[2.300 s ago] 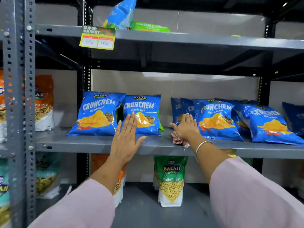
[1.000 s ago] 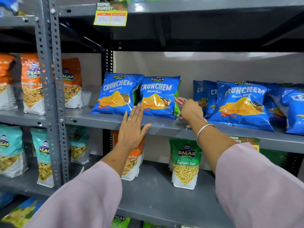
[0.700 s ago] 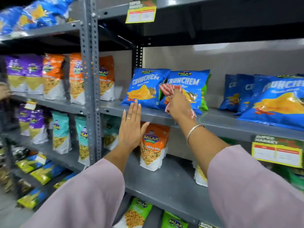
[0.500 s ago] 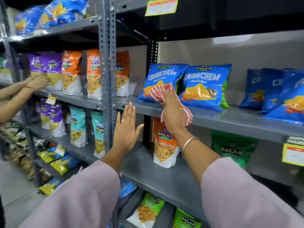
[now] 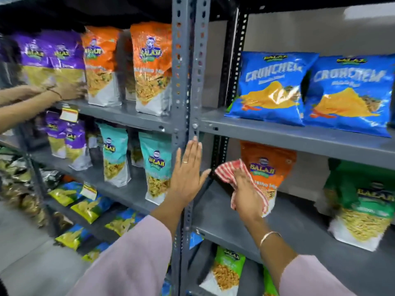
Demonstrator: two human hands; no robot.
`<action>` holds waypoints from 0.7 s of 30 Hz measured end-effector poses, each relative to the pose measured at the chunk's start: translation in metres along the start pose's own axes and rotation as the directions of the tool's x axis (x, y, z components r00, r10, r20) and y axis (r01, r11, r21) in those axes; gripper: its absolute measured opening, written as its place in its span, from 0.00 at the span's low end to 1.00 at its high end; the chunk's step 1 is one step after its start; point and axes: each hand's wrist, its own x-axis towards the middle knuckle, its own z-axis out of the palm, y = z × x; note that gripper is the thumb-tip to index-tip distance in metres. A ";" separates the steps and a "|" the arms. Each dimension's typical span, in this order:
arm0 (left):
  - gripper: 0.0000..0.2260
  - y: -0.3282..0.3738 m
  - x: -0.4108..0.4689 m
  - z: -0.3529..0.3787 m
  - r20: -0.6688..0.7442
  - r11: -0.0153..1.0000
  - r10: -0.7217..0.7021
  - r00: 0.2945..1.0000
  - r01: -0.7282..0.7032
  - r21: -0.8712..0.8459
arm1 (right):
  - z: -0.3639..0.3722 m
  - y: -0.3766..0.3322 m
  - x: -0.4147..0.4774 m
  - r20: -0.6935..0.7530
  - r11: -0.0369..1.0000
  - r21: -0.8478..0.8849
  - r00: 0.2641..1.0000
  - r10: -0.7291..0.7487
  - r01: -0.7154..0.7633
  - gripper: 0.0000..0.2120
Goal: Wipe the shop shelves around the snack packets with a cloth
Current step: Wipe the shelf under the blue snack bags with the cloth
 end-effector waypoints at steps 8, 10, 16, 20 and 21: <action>0.32 -0.012 0.084 0.020 -0.251 0.995 -0.022 0.968 -0.004 -0.101 | 0.052 0.021 0.028 -0.062 0.971 -0.038 0.970 0.234 -0.237 0.30; 0.31 -0.011 0.093 0.026 -0.297 0.990 -0.027 0.954 -0.016 -0.141 | 0.067 0.028 0.035 -0.043 0.957 -0.017 0.956 0.289 -0.290 0.34; 0.30 -0.016 0.093 0.036 -0.342 0.964 0.005 0.940 -0.096 -0.248 | 0.128 0.046 0.041 0.189 0.922 0.092 0.915 0.356 -0.377 0.32; 0.32 -0.016 0.092 0.038 -0.327 0.963 0.017 0.945 -0.104 -0.248 | 0.172 0.059 0.029 0.283 0.838 -0.240 0.791 0.543 -0.490 0.33; 0.32 -0.017 0.093 0.038 -0.330 0.963 0.013 0.944 -0.100 -0.250 | 0.178 0.057 0.031 0.250 0.840 -0.247 0.806 0.537 -0.484 0.31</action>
